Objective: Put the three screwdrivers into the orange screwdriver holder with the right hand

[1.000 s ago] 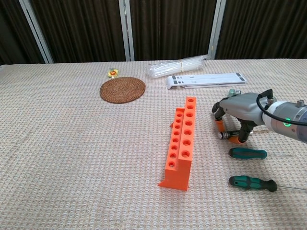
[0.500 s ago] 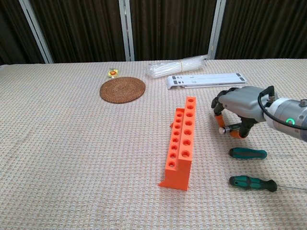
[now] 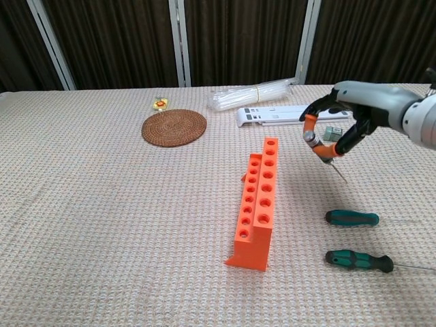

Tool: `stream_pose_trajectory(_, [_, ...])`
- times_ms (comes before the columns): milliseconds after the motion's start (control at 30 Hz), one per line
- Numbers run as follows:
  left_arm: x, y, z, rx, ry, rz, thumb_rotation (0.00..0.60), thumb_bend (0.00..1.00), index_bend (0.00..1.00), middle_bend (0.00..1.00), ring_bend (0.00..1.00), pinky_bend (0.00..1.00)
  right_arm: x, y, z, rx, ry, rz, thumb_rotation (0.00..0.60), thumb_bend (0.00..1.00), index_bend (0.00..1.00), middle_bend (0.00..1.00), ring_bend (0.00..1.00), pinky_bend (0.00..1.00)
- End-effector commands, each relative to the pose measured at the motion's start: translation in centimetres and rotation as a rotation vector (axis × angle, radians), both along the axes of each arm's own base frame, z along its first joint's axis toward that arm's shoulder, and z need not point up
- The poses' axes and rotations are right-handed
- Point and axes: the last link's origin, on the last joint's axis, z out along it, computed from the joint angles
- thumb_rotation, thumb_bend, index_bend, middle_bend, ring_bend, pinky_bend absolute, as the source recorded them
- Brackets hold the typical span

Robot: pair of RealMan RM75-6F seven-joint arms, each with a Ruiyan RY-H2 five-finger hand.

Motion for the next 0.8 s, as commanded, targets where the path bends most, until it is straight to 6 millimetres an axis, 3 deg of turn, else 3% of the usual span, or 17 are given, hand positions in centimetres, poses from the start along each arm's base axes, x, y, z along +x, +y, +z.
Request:
stream_pose_trajectory(33, [0.2, 0.1, -0.1, -0.005, 0.001, -0.007, 0.600, 0.08, 0.00, 0.00, 0.00, 0.00, 0.9, 0.1, 3.4, 0.073, -0.347, -0.126, 0.600, 0.36, 0.57, 0.18, 0.00, 0.00])
stream_pose_trajectory(333, [1.0, 0.2, -0.3, -0.023, 0.014, -0.020, 0.600, 0.08, 0.00, 0.00, 0.00, 0.00, 1.8, 0.3, 5.0, 0.210, -0.699, -0.225, 0.600, 0.36, 0.57, 0.18, 0.00, 0.00])
stream_pose_trajectory(800, [1.5, 0.1, -0.4, -0.031, 0.024, -0.017, 0.600, 0.08, 0.00, 0.00, 0.00, 0.00, 3.7, -0.4, 6.9, 0.230, -0.761, -0.129, 0.600, 0.36, 0.57, 0.19, 0.00, 0.00])
